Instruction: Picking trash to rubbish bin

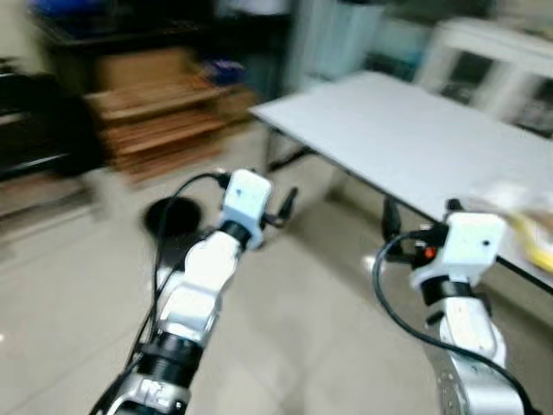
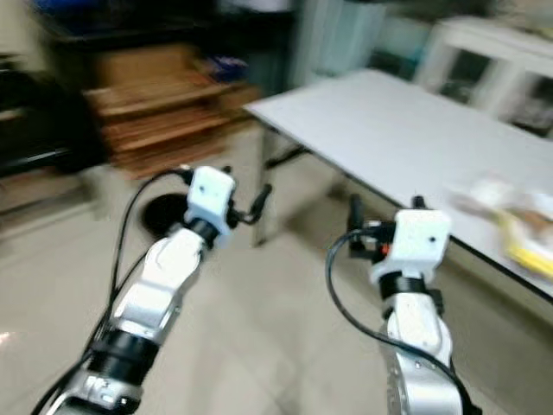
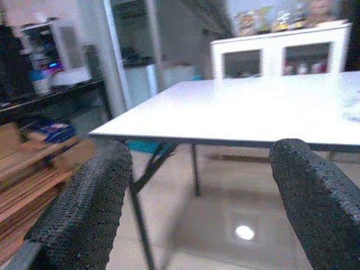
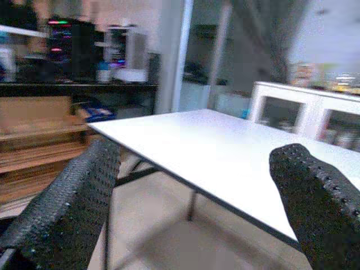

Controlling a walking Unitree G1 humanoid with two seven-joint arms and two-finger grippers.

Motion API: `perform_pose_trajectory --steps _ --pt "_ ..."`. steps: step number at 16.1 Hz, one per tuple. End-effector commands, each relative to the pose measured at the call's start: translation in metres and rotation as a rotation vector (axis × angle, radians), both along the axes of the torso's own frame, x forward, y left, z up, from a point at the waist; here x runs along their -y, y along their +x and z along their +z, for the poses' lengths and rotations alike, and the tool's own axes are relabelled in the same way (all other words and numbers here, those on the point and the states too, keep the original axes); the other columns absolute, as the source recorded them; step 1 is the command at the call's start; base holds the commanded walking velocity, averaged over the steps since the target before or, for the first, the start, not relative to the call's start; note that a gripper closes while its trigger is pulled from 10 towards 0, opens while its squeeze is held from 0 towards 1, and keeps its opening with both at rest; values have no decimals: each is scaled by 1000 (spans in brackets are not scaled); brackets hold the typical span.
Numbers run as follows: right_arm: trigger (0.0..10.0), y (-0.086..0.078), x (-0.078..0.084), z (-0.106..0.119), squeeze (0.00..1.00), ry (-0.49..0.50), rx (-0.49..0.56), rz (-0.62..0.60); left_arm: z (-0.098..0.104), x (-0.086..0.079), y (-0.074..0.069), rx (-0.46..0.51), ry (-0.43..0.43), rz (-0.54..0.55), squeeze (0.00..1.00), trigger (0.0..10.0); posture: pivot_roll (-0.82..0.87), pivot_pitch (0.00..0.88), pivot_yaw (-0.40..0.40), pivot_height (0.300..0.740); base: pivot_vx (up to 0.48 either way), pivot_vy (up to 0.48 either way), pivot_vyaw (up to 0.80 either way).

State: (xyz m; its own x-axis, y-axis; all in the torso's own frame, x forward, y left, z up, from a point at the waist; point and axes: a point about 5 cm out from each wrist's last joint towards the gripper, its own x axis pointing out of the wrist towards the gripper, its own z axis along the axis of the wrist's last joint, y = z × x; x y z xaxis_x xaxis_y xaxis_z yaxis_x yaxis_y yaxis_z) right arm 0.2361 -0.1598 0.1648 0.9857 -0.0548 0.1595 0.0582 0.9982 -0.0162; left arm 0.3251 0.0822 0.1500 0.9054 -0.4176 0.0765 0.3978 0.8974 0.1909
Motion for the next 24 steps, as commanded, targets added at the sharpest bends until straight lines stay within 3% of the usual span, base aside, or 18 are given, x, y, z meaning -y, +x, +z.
perform_pose_trajectory --steps 1,15,18,24 --pt "10000 0 5 3 0 -14 1 -12 -1 6 -2 -6 0 -15 0 10000 167 55 -94 740 0 0 -800" --pt "10000 1 3 3 0 -17 -1 -5 3 9 2 -17 -37 -26 0 10000 165 64 -96 740 0 0 -788" --pt "10000 2 2 4 0 -17 5 -3 4 10 4 -23 -48 -28 0 10000 165 63 -95 740 0 -95 0" --pt "10000 4 0 7 0 -17 30 -2 3 10 8 -32 -42 -21 0 10000 163 53 -89 740 0 -473 0"
